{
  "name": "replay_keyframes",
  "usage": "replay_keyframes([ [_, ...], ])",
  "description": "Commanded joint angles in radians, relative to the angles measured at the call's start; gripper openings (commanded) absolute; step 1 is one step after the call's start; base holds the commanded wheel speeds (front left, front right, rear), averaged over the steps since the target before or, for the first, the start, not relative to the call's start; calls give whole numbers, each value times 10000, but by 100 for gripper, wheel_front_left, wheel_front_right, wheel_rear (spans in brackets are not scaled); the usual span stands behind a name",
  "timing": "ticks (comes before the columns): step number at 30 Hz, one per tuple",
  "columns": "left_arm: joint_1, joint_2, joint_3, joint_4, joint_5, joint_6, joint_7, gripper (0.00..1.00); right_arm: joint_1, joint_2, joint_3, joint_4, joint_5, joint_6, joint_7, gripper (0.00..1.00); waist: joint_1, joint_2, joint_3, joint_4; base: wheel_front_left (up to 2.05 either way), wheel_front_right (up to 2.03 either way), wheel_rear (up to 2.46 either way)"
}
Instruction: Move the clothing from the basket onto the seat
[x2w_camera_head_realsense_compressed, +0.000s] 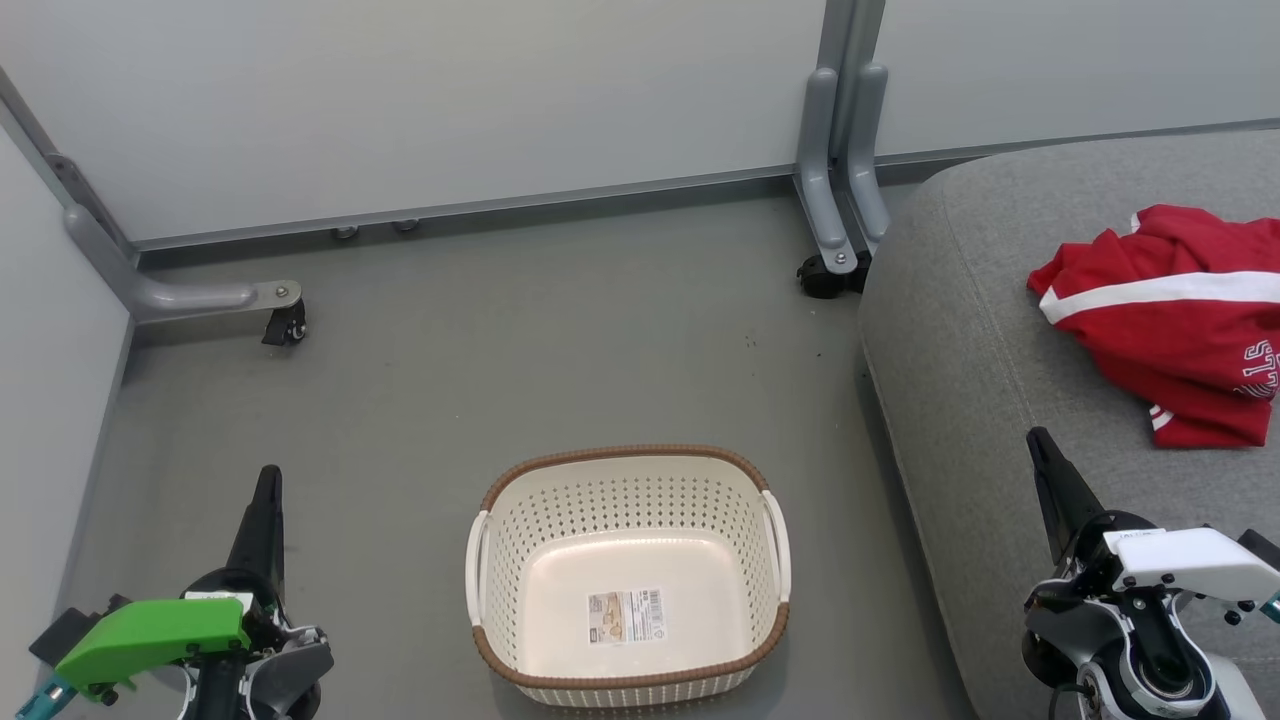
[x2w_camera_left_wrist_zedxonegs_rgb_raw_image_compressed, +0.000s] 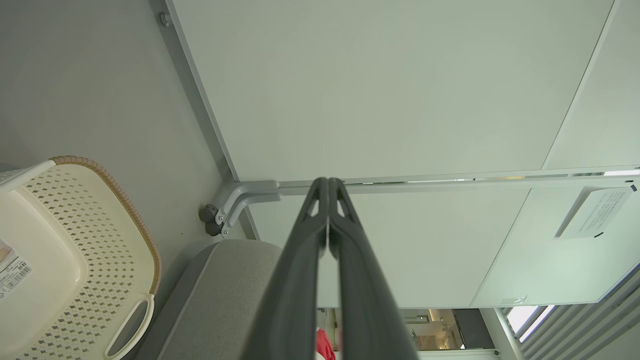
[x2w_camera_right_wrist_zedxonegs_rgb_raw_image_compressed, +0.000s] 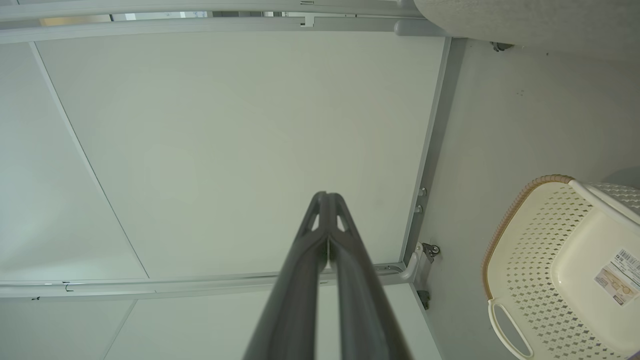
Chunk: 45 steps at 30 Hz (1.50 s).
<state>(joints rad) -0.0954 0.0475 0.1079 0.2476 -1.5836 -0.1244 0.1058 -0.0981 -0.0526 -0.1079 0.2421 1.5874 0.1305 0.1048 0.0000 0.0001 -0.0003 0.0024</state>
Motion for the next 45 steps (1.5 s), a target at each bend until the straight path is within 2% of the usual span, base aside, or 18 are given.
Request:
replay_keyframes([
  [1,-204,49,70,-38,-206,-100,88,0,-150,-6,-42,29,174,4,73,0,0,-1,12,-9,0,0,0],
  [45,-197,51,83,-34,-303,-93,115,0,-138,16,-77,42,280,4,118,0,0,-1,34,-24,0,0,0],
])
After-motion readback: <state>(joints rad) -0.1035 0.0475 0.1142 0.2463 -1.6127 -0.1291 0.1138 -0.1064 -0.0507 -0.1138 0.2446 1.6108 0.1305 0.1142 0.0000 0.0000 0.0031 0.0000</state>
